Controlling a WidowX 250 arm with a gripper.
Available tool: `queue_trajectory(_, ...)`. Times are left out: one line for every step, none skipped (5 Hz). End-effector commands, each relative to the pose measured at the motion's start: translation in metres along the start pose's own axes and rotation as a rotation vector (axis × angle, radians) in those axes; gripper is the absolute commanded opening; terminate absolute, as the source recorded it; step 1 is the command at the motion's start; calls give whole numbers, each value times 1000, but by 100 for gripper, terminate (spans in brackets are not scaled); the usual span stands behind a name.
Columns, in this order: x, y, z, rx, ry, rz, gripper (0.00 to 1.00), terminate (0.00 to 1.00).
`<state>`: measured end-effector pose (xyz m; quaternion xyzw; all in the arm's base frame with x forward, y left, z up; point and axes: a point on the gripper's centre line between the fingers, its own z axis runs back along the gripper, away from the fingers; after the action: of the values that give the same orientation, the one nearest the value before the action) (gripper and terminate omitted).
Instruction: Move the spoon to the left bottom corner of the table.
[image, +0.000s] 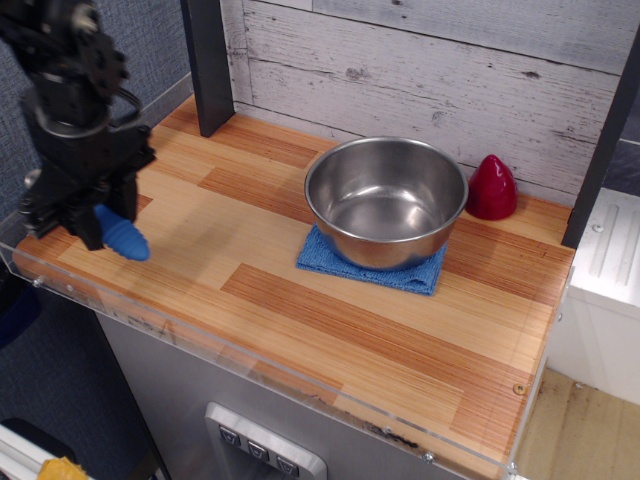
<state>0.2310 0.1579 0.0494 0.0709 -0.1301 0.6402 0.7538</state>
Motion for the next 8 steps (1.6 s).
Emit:
queue_trajectory(-11, -9, -9, 2, -13, -16, 0, 0)
queue_trajectory(-19, -12, -21, 8, 20, -30, 0, 0)
queue_trajectory(-23, -13, -27, 18, 38, -41, 0, 0)
queue_trajectory(-20, -12, -29, 39, 55, -1, 100, 0)
queue_trajectory(-20, -11, -29, 66, 72, 10, 100, 0)
queue_trajectory(-18, -10, -25, 60, 59, 1, 100, 0)
queue_trajectory(-14, -12, -15, 39, 56, -7, 100, 0)
queue_trajectory(-6, -18, 10, 0, -3, -7, 100, 0)
